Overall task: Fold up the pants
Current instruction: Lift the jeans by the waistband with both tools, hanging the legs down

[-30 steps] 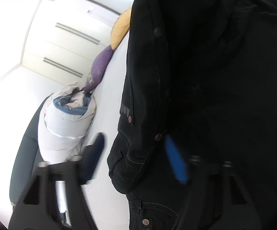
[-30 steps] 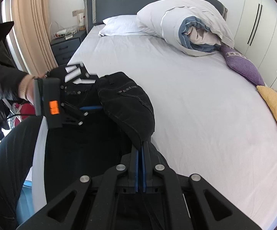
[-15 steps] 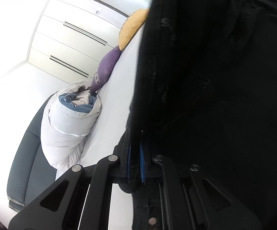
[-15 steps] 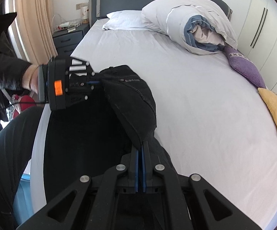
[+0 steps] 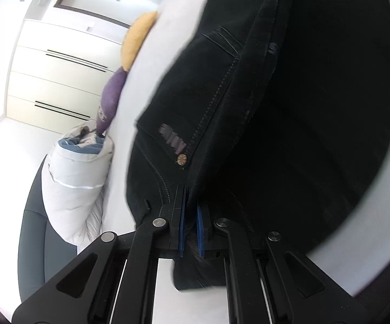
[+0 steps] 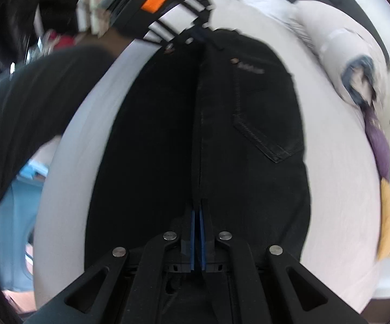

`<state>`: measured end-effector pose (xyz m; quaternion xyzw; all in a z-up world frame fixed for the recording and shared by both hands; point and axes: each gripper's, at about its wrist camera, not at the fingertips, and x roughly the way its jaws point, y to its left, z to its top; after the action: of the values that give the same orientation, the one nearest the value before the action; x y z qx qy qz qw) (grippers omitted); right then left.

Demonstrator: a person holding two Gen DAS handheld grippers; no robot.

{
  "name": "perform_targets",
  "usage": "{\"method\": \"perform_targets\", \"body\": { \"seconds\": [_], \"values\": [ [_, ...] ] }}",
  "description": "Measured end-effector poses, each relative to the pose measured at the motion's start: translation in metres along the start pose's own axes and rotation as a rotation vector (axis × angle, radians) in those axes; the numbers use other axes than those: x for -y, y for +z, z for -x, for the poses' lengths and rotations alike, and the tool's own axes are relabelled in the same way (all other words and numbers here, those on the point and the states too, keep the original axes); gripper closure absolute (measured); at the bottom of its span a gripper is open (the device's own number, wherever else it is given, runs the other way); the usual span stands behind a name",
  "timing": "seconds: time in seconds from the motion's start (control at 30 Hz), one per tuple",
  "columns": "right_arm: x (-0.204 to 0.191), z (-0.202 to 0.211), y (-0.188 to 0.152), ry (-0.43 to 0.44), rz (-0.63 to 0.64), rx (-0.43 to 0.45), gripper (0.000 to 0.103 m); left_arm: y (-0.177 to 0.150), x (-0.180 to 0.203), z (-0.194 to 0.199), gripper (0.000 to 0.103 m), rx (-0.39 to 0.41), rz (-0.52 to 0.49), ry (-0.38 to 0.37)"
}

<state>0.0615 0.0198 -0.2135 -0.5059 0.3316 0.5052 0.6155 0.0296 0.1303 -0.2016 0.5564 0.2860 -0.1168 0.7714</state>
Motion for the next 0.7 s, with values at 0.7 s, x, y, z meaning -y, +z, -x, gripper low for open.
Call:
{"method": "perform_targets", "body": {
  "seconds": [0.7],
  "values": [
    [-0.052,-0.008,0.011,0.021,0.050,-0.045,0.099,-0.018,-0.019,-0.007,0.098,-0.026,0.039,-0.084]
  ]
}}
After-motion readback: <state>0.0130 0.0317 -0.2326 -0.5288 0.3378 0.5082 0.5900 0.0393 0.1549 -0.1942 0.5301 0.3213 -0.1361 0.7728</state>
